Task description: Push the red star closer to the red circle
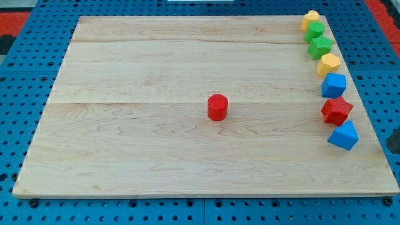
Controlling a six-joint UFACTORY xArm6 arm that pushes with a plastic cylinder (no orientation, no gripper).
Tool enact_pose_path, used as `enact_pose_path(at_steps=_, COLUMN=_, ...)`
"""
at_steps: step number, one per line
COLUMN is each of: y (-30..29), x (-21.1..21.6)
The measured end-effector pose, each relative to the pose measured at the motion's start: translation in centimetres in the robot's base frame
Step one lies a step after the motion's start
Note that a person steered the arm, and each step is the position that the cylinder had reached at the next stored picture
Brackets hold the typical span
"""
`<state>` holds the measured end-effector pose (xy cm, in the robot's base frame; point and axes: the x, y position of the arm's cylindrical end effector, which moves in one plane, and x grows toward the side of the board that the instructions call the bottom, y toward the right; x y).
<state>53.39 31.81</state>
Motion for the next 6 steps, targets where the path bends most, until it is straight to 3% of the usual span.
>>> enact_pose_path(at_steps=2, y=-2.1, x=-6.1)
enact_pose_path(at_steps=6, y=-14.2, x=-6.2)
